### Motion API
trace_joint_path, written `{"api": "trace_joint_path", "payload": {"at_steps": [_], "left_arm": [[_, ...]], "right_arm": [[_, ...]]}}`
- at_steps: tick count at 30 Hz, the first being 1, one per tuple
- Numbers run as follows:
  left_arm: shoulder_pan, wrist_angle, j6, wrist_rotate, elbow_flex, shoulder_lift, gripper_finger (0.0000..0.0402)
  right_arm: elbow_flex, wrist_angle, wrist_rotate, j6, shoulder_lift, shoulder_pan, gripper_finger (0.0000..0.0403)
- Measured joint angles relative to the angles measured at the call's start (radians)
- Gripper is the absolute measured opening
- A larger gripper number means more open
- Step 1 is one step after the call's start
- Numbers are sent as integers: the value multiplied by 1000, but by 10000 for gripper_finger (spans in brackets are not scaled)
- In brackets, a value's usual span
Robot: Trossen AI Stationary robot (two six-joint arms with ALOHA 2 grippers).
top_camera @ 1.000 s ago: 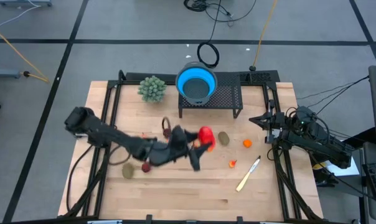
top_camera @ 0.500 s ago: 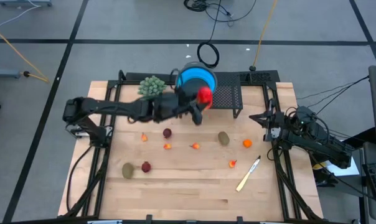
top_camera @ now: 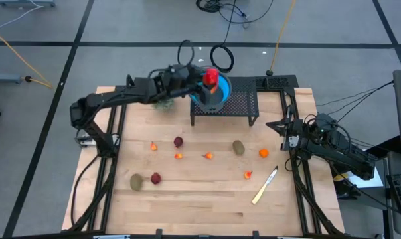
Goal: Pick & Place Fruit
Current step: Put the orange mango into the blue strainer bowl on the shelf
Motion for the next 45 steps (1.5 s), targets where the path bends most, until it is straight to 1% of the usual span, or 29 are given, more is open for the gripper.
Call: {"api": "trace_joint_path", "payload": {"at_steps": [2, 5, 7, 9, 12, 18, 21, 23, 24, 30, 35, 37, 40, 45], "left_arm": [[19, -41, 17, 5, 34, 15, 227], [44, -118, 23, 11, 71, 21, 227], [57, -128, 21, 32, 96, 38, 224], [66, -163, 19, 44, 108, 50, 222], [77, -158, 19, 68, 122, 66, 224], [98, -218, 23, 79, 167, 97, 229], [116, -245, 25, 86, 192, 109, 229], [126, -243, 23, 109, 215, 125, 229], [132, -270, 23, 121, 222, 133, 229], [138, -292, 38, 138, 279, 194, 229], [143, -343, 41, 133, 281, 229, 230], [142, -378, 38, 133, 279, 229, 230], [141, -386, 38, 133, 280, 224, 230], [142, -416, 19, 133, 280, 225, 230]], "right_arm": [[0, 0, 24, 6, 0, 0, 0], [0, 2, 120, 41, 0, 0, 0], [-10, 12, 155, 50, 0, 0, 0], [-23, 11, 158, 53, 0, 0, 0], [-48, 20, 155, 71, 0, 0, 0], [-127, 201, 156, 81, 0, 0, 0], [-161, 256, 159, 78, 0, 0, 0], [-177, 276, 157, 79, 0, 0, 0], [-182, 284, 158, 82, 0, 0, 0], [-186, 300, 158, 87, 0, 0, 0], [-186, 299, 158, 89, 0, 0, 0], [-186, 299, 161, 88, 0, 0, 0], [-187, 299, 185, 88, 0, 0, 0], [-187, 299, 186, 84, 0, 0, 0]]}}
